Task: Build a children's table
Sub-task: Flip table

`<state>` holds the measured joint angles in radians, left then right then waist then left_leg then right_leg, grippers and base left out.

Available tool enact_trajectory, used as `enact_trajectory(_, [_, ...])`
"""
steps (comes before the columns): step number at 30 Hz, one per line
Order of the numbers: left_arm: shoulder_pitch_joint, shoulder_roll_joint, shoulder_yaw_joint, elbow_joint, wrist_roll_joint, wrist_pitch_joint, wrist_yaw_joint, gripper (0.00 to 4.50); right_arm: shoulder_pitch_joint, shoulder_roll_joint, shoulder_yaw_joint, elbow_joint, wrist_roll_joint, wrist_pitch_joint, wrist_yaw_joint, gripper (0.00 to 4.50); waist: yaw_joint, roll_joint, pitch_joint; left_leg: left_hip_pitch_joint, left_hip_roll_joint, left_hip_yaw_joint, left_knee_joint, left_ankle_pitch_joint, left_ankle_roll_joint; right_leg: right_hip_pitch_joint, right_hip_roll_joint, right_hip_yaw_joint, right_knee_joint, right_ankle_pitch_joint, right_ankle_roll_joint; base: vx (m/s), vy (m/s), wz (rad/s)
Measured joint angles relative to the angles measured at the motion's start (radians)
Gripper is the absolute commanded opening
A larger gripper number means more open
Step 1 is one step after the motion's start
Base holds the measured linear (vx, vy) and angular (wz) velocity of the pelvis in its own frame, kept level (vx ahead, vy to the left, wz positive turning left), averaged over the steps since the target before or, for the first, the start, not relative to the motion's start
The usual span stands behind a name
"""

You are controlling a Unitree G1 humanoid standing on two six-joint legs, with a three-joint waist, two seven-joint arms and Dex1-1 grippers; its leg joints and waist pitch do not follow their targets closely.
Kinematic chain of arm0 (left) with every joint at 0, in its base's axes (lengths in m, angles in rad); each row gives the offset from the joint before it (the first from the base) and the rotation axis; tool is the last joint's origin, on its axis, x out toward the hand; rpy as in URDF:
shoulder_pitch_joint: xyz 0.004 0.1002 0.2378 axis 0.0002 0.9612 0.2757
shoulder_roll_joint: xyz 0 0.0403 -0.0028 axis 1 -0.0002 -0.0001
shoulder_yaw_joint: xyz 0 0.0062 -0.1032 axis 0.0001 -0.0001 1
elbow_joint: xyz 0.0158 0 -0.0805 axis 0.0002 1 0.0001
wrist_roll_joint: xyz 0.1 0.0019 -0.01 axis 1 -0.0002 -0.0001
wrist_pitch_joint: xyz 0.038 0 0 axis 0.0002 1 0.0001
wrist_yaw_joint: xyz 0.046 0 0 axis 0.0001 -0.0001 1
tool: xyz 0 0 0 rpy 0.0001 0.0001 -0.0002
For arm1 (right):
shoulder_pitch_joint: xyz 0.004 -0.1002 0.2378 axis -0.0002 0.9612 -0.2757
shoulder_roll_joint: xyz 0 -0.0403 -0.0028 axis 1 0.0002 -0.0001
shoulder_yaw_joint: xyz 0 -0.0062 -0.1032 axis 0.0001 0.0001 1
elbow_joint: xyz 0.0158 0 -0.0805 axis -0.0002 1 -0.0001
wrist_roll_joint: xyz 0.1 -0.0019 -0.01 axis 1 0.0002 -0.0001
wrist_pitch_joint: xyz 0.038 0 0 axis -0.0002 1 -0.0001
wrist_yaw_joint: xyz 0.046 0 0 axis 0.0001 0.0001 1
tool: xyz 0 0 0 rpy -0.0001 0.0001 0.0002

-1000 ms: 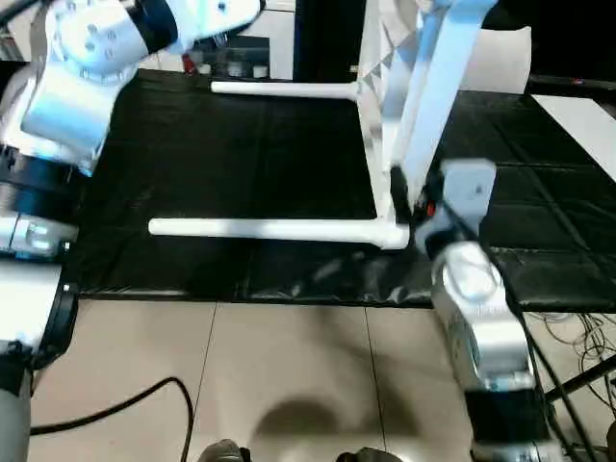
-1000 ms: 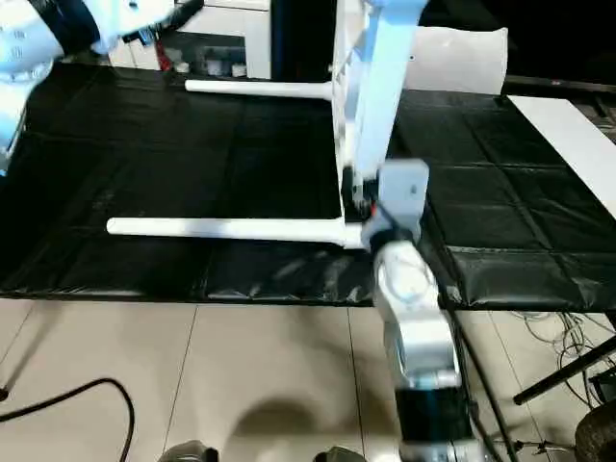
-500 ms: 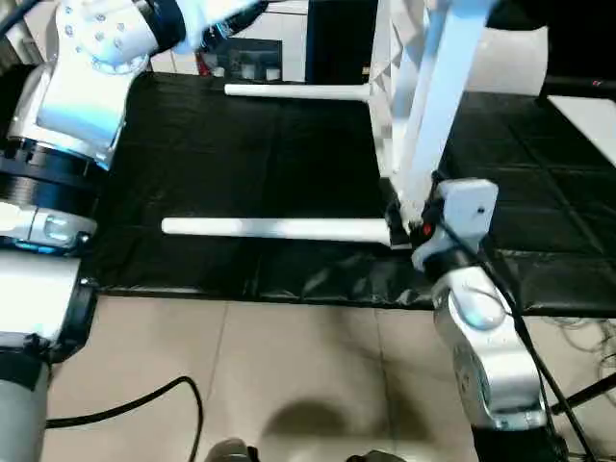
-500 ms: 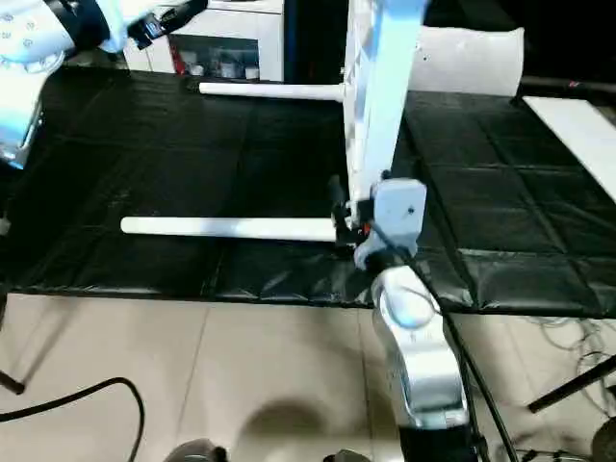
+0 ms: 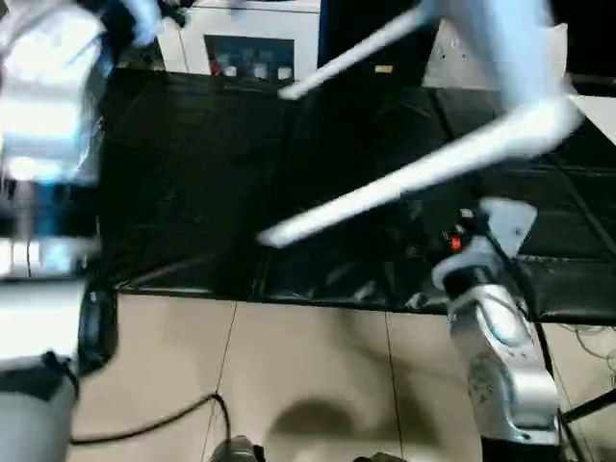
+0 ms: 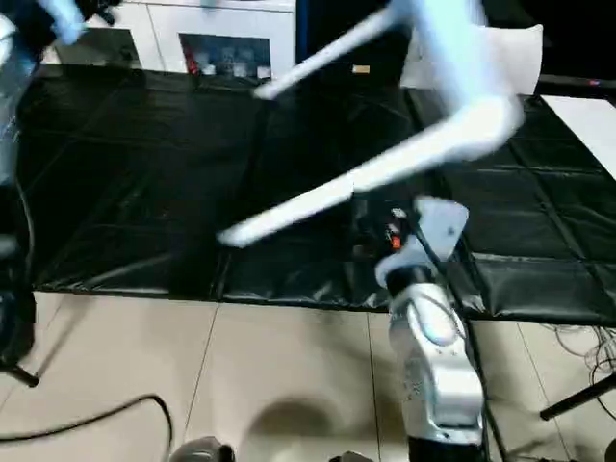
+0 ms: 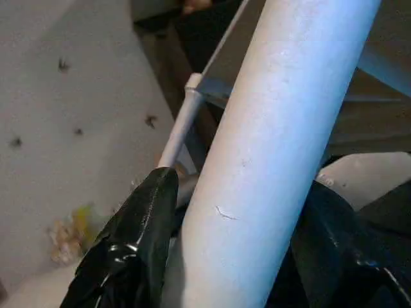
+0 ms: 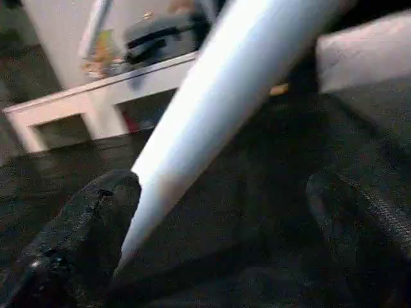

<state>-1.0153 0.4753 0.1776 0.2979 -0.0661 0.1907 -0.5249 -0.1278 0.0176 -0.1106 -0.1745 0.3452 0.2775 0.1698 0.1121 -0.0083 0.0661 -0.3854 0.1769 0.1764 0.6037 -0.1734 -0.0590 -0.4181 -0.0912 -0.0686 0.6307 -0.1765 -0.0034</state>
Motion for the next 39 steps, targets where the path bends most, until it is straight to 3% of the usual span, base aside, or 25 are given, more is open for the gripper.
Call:
enact_trajectory(5, [0.035,-0.004,0.033,-0.045,-0.02,0.033,0.011,2.37,-0.064,-0.021,-0.014,0.063,0.058,0.002,0.086,4.5,-0.001,-0.007,0.003,0.0,0.0,0.0,0.0,0.001,0.001,0.0,0.0,0.0,0.0,0.001,0.0,0.0,0.0,0.0])
enact_trajectory(9, [0.092,-0.019,0.067,-0.106,-0.058,0.069,0.031,2.37,-0.212,-0.072,-0.028,0.218,0.063,-0.024,0.145,4.5,-0.006,-0.007,0.003,-0.001,0.0,0.0,0.001,0.001,0.001,0.0,0.0,0.0,0.0,0.002,-0.001,0.0,0.0,0.0])
enact_trajectory(16, [0.208,-0.055,0.133,-0.162,-0.115,0.045,0.04,2.36,-0.389,-0.13,-0.044,0.385,0.051,-0.095,0.235,4.5,0.0,-0.012,0.003,-0.002,0.001,0.0,0.001,0.001,0.001,-0.001,0.001,-0.001,0.0,0.002,-0.001,0.0,0.0,0.0])
enact_trajectory(23, [0.371,-0.069,0.135,-0.174,-0.1,-0.006,0.057,2.08,-0.413,-0.148,-0.052,0.356,0.065,-0.093,0.258,4.5,0.007,-0.025,0.002,-0.002,0.001,0.0,0.002,0.002,0.002,0.001,0.0,-0.001,0.0,0.001,0.0,0.0,0.0,0.0])
enact_trajectory(27, [0.429,-0.101,0.117,-0.064,-0.053,-0.074,0.076,1.88,-0.387,-0.144,-0.052,0.288,0.065,-0.093,0.256,4.5,0.013,-0.032,0.002,-0.003,0.001,0.0,0.002,0.002,0.003,0.002,0.0,-0.001,-0.001,0.001,0.001,0.0,0.0,0.0])
enact_trajectory(32, [0.424,-0.112,0.097,0.092,-0.034,-0.155,0.094,1.72,-0.334,-0.123,-0.039,0.213,0.061,-0.091,0.247,4.5,0.019,-0.047,0.002,-0.005,0.002,-0.002,0.002,0.003,0.003,0.002,0.001,-0.001,-0.001,0.001,0.001,0.0,0.0,0.0])
enact_trajectory(39, [0.383,-0.107,0.089,0.163,0.008,-0.204,0.145,1.72,-0.306,-0.115,-0.016,0.185,0.014,-0.116,0.228,4.5,0.013,-0.047,0.001,-0.004,0.001,-0.002,0.002,0.002,0.004,0.004,0.001,-0.001,-0.004,0.001,0.001,0.0,0.0,0.0])
